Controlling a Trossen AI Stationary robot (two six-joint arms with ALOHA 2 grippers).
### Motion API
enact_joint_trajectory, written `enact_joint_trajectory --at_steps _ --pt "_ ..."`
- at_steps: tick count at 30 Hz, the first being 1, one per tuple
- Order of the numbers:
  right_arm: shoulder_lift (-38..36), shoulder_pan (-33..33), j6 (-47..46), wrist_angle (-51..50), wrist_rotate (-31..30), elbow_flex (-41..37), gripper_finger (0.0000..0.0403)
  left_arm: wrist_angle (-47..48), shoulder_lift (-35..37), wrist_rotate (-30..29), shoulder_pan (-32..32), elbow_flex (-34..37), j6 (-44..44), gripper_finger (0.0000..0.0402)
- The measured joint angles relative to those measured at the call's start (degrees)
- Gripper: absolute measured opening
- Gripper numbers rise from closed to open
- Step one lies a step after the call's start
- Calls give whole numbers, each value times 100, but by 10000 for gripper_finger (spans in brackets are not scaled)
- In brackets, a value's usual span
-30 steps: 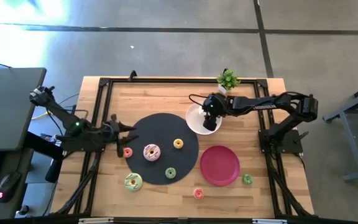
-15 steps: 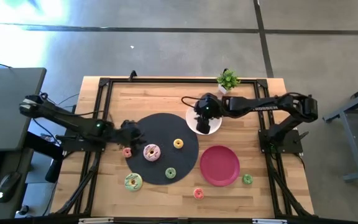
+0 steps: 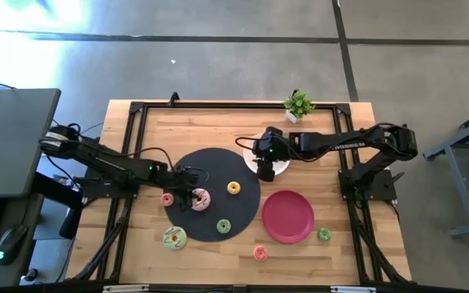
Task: Pick & Place donuts
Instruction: Put the big purple donut into the white plate
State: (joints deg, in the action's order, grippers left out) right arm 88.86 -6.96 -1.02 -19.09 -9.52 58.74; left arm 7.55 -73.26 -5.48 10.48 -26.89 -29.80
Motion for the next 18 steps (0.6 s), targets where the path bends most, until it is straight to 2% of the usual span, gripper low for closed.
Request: enact_joint_trajectory --at_steps 3,5,10,13,16,18 --pt "0 -4 0 0 -10 0 193 -89 -132 -37 0 0 -2 161" --pt "0 -4 0 0 -47 0 193 -139 -158 -39 0 0 -2 142" --pt "0 -4 0 0 -103 0 193 -117 -132 -148 -2 -112 -119 57" --pt "0 -4 22 2 -105 0 193 -120 -126 -221 -77 -424 -154 15" --pt "-35 -4 185 -11 -217 0 193 -38 -123 -128 -301 -902 60 8" --pt "-102 -4 207 -43 -304 0 193 60 -165 -65 -517 -1256 532 15"
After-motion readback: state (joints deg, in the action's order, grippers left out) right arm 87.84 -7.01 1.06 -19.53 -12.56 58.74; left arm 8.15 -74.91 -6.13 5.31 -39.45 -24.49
